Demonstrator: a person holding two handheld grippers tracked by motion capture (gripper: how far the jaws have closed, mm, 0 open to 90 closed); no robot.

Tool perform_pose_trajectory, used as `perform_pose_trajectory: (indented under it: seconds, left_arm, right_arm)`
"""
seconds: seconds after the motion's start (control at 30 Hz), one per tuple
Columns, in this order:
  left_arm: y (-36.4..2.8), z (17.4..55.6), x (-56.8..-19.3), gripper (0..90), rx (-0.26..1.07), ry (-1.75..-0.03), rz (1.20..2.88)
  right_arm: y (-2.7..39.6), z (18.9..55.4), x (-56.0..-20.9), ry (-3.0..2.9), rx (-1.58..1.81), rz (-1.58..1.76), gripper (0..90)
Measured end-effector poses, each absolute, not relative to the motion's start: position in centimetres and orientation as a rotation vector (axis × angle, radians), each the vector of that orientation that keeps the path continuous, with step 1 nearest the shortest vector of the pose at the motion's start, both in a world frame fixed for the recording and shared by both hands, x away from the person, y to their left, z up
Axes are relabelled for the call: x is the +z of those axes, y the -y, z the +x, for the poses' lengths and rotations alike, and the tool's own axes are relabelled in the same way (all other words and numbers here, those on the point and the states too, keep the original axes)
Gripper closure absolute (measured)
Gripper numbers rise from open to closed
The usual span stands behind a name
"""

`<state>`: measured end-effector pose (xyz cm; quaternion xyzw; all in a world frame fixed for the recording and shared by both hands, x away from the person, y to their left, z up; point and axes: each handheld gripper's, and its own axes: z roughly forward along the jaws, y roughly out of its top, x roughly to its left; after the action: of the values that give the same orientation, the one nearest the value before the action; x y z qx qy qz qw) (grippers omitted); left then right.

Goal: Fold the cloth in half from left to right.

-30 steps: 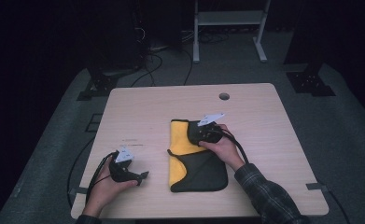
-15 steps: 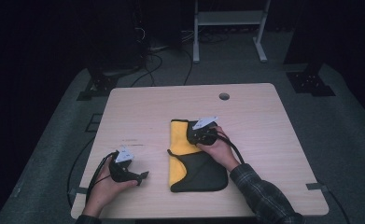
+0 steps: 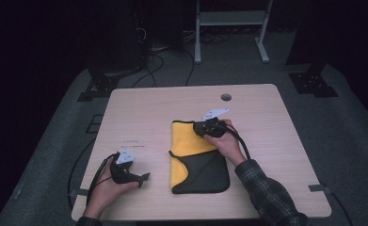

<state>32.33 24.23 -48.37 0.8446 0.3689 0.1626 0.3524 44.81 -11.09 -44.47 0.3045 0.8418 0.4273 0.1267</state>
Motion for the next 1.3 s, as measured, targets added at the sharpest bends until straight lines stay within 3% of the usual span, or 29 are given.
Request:
perform_pose_trajectory:
  seconds: [0.43,0.83,1.1,1.3]
  left_arm:
    - [-24.2,32.3,-48.4,0.0,0.421,-0.955,2.185]
    - [-24.2,32.3,-48.4,0.0,0.422,-0.956,2.185]
    - [-24.3,32.2,-48.4,0.0,0.422,-0.959,2.185]
    - [-24.3,32.2,-48.4,0.0,0.422,-0.959,2.185]
  right_arm:
    - [14.4,47.9,-43.6,-2.341,1.142,1.049,85.2]
    - [16.3,50.1,-47.0,-2.343,1.055,1.130,84.7]
    - [18.3,50.3,-46.8,-2.285,1.075,1.198,67.0]
    - [20.2,49.5,-46.4,-2.256,1.079,1.212,66.7]
